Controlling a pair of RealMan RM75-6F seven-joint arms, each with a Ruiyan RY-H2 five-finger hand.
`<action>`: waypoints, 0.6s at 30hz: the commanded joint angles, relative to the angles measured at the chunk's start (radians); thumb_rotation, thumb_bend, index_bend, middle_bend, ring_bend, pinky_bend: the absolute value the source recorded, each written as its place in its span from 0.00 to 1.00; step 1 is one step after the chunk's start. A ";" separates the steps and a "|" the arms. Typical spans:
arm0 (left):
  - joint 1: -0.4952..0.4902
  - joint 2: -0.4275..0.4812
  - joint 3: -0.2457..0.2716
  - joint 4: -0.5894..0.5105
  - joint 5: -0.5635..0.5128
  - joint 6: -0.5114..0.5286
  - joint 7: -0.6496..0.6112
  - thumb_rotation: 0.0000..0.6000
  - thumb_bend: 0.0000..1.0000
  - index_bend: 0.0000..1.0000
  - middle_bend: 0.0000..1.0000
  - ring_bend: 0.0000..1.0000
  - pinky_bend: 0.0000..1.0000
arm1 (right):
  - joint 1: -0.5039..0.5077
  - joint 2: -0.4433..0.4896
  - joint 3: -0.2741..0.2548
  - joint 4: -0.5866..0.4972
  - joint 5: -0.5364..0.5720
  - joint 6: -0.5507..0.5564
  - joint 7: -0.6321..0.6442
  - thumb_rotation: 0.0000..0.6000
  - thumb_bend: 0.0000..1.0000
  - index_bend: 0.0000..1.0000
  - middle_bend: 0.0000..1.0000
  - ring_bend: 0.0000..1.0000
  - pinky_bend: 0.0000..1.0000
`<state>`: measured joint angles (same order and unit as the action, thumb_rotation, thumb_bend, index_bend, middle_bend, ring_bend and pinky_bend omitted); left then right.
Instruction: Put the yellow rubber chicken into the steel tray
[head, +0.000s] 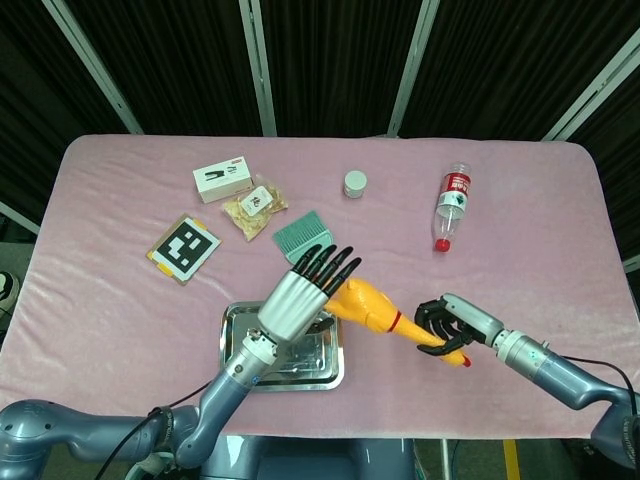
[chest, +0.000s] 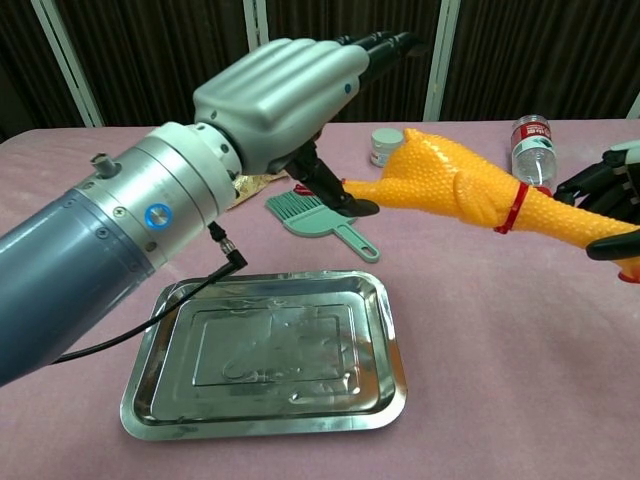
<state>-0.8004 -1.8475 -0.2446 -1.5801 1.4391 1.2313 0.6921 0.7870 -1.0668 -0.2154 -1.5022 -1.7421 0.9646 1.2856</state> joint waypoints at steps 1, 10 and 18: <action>0.034 0.081 0.019 -0.083 -0.024 -0.004 0.007 1.00 0.00 0.00 0.05 0.07 0.12 | -0.002 -0.005 0.003 0.005 0.001 0.003 -0.003 1.00 1.00 0.97 0.75 0.75 0.91; 0.123 0.332 0.071 -0.292 -0.070 -0.029 -0.139 1.00 0.00 0.00 0.06 0.07 0.12 | -0.005 -0.032 0.012 0.020 -0.005 0.007 -0.048 1.00 1.00 0.97 0.75 0.75 0.91; 0.190 0.489 0.122 -0.340 -0.034 -0.014 -0.267 1.00 0.00 0.04 0.08 0.07 0.12 | 0.001 -0.066 0.028 0.022 -0.001 -0.002 -0.096 1.00 1.00 0.97 0.75 0.75 0.91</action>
<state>-0.6340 -1.3839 -0.1416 -1.9156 1.3831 1.2002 0.4512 0.7850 -1.1266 -0.1900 -1.4802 -1.7420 0.9644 1.1953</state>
